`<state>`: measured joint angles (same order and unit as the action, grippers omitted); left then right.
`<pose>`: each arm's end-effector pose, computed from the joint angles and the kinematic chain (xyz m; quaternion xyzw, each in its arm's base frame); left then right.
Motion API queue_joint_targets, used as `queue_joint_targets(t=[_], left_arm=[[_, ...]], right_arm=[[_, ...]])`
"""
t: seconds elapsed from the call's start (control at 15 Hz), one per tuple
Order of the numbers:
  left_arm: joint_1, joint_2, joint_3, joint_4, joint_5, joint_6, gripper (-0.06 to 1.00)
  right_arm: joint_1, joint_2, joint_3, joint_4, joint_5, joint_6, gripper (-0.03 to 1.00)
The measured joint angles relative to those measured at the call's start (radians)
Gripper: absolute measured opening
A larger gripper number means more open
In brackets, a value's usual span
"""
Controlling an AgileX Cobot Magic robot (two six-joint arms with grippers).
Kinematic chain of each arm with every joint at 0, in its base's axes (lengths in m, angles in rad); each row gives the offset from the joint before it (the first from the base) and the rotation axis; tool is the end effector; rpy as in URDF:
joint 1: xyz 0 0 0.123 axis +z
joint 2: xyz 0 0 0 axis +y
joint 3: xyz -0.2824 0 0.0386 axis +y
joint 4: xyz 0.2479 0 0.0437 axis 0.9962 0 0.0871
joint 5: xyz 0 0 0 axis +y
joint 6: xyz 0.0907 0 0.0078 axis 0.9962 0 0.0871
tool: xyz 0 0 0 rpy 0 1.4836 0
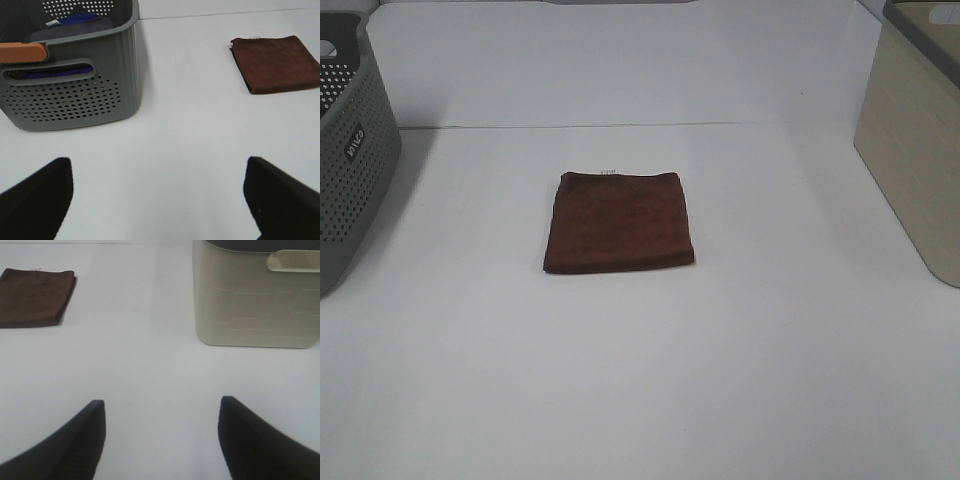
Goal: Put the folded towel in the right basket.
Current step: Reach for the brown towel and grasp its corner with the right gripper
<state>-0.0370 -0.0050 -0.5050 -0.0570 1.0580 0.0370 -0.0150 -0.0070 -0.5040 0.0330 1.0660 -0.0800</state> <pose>-0.0063 -0.0043 0.2789 0.0326 0.8489 -0.0285 0.5267 -0.0066 0.0027 0.2778 -0.0284 0.8512 -0.0084 0.5241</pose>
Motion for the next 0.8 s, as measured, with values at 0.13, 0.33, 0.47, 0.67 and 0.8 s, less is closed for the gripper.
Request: queue_joint_targets(t=[0.13,0.33,0.47,0.67,0.8], left_arm=[[0.0,0.0,0.0,0.0,0.0,0.0,0.88],[0.0,0.0,0.0,0.0,0.0,0.0,0.88],[0.0,0.0,0.0,0.0,0.0,0.0,0.88],[0.0,0.0,0.0,0.0,0.0,0.0,0.88],[0.0,0.0,0.0,0.0,0.0,0.0,0.88]], right_arm=[[0.0,0.004,0.0,0.0,0.0,0.0,0.62],[0.0,0.105,-0.024,0.004,-0.062,0.0,0.62],[0.0,0.223,-0.051,0.035,-0.14,0.0,0.62],[0.0,0.435,-0.105,0.098,-0.205,0.0,0.62],[0.0,0.594,-0.175,0.137,-0.221,0.0,0.62]])
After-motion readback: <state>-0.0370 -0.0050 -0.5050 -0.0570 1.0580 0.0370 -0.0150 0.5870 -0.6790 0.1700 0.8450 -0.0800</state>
